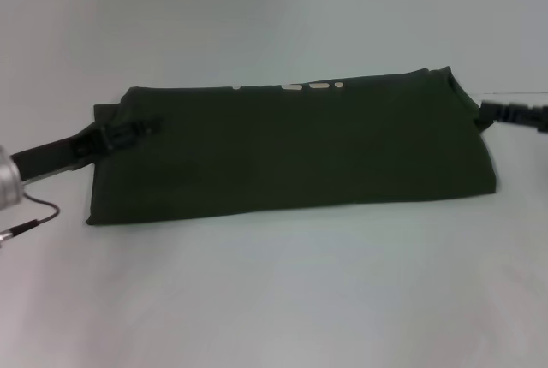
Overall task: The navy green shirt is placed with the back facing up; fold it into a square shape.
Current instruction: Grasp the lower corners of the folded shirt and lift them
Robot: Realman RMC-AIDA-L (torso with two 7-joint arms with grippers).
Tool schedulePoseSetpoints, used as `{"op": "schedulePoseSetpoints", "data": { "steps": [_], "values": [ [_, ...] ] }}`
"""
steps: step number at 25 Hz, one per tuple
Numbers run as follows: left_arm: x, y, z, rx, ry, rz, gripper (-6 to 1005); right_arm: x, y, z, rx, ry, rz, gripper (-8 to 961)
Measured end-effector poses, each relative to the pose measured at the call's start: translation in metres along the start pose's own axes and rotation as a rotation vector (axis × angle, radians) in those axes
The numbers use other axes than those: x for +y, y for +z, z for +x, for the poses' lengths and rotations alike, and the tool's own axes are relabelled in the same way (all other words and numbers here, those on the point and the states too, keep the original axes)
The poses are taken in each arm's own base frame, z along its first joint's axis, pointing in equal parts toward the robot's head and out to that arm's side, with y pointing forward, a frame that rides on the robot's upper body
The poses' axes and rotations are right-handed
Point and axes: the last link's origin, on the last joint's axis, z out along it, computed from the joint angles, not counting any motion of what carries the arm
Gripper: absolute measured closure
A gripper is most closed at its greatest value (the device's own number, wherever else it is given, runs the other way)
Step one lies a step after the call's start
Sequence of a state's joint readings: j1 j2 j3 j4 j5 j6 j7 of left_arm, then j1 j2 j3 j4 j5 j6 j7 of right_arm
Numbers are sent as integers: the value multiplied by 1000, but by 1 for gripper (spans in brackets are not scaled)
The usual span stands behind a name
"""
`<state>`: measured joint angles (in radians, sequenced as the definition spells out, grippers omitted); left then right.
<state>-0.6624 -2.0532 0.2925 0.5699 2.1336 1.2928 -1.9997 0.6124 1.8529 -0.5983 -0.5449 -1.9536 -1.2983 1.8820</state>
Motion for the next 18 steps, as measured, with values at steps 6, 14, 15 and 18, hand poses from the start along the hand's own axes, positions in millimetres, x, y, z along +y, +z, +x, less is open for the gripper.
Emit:
{"op": "schedulePoseSetpoints", "data": {
  "steps": [6,14,15,18],
  "values": [
    [-17,-18,0,3,-127,90,190,-3,-1,6,66,4,24,78],
    [-40,-28,-4,38,-264,225,198,-7,-7,6,60,20,34,78],
    [-41,-29,-5,39,-274,229,198,-7,-7,6,60,23,34,78],
    [-41,-30,-7,35,-281,226,197,-9,-8,5,56,34,44,79]
  ]
}}
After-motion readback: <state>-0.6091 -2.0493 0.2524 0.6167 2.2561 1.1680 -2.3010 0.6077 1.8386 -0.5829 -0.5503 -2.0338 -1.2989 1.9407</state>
